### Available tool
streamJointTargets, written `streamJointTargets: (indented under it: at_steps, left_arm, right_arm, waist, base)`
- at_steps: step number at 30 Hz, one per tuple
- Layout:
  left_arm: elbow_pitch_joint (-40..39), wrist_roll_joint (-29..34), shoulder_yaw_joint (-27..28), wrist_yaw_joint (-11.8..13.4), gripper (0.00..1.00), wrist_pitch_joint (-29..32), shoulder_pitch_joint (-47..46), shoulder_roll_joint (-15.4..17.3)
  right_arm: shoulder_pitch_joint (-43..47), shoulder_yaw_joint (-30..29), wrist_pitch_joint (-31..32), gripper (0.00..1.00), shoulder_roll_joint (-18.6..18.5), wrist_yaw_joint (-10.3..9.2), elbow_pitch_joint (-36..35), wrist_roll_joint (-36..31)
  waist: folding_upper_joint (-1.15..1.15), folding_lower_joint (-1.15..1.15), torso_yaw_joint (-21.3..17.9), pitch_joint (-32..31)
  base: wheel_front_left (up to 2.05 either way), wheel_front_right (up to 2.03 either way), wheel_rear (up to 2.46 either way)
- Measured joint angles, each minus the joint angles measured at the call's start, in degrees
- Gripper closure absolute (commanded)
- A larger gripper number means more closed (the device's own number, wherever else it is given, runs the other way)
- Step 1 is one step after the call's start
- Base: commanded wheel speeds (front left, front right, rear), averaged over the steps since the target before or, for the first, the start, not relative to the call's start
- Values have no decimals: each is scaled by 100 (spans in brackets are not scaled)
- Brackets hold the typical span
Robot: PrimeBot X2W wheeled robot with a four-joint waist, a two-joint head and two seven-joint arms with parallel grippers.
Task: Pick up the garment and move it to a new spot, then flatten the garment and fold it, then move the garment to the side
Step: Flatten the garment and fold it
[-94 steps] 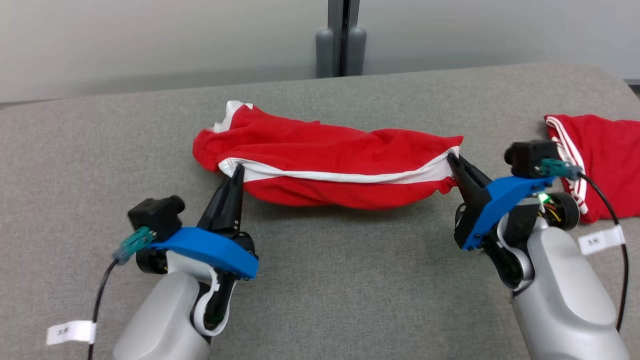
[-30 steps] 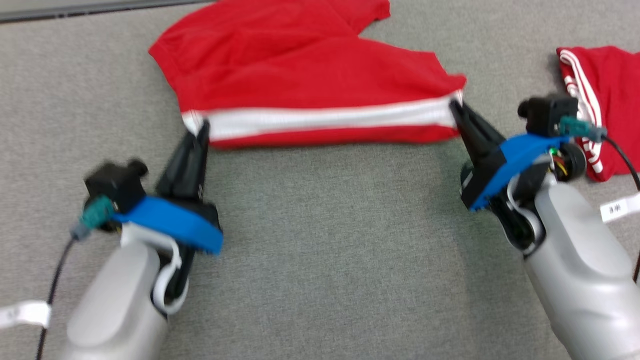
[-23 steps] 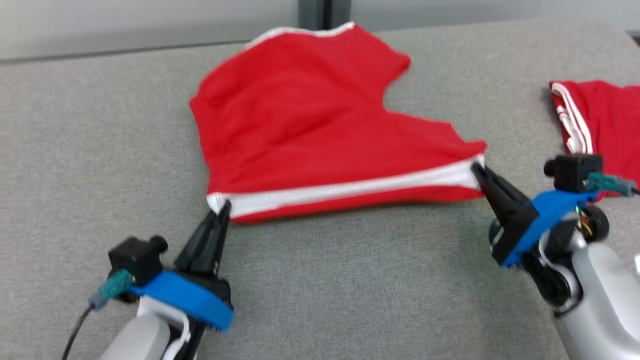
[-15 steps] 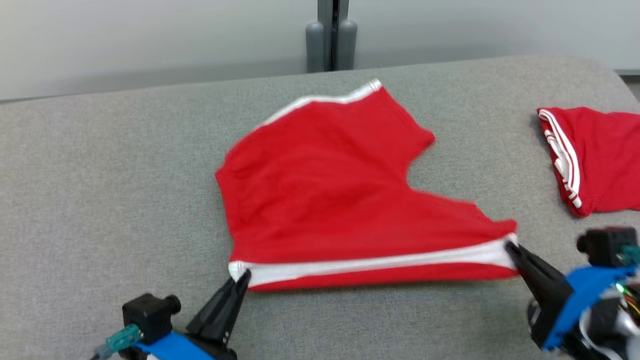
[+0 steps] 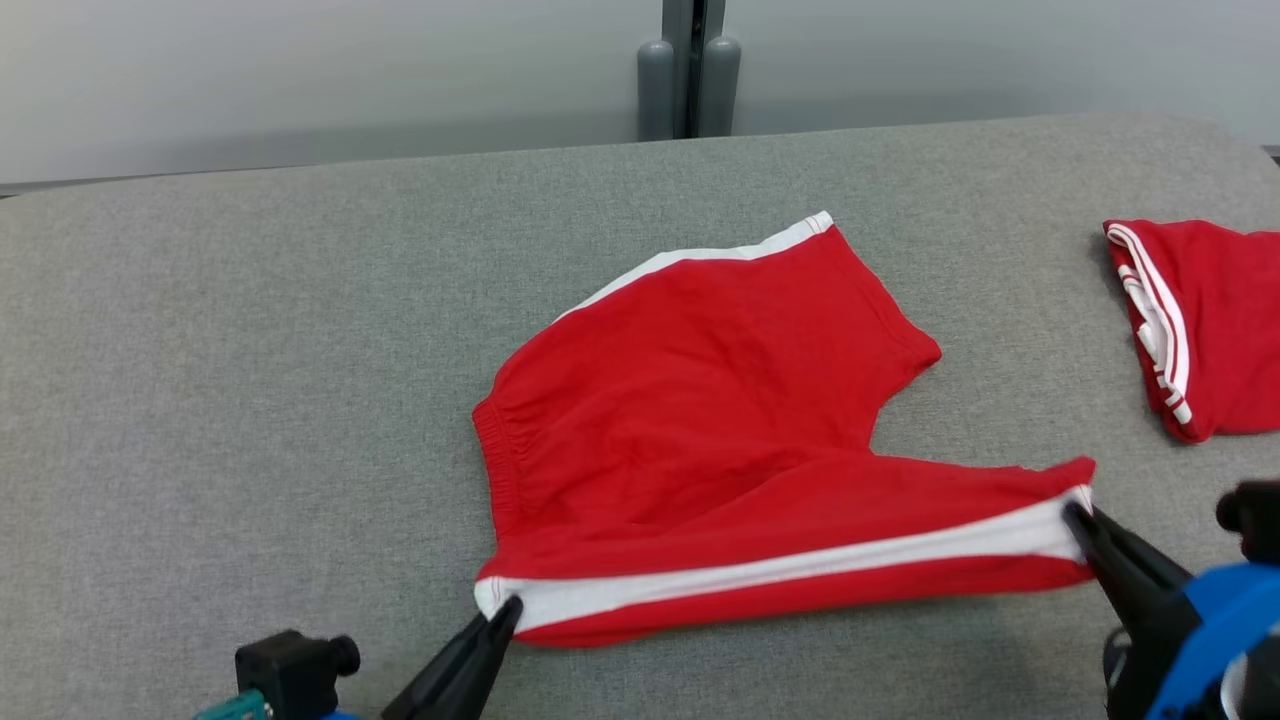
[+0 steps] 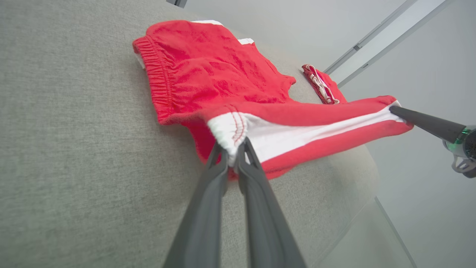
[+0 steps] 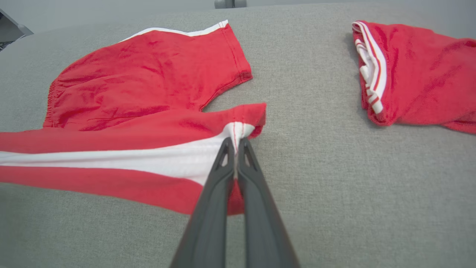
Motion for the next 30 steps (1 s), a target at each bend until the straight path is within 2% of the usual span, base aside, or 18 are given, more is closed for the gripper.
streamJointTargets:
  at_steps: [9,15,20,30]
  left_arm:
    - [649,3,12,4,100,163,-1118,-506]
    - [1294,4,70,77,100,198,-1880,-896]
    - [1807,-10,118,41,100,129,-2419,-1205]
    - [2848,-107,211,-53,100,-142,-3300,-1802]
  right_arm:
    - [-1848,687,482,100,-846,-4,1366,179]
    - [-3033,1021,405,100,-1148,-4,2464,454]
    - [-3918,1319,-52,100,-1245,-5,3282,559]
    - [-5015,1724,-1160,100,-1303,-5,4816,450]
  waist:
    - [0,1,185,224]
    - [0,1,444,414]
    - [0,2,626,642]
    - [0,2,882,1087]
  base:
    - [0,0,0]
    - [0,0,0]
    - [0,0,0]
    - [0,0,0]
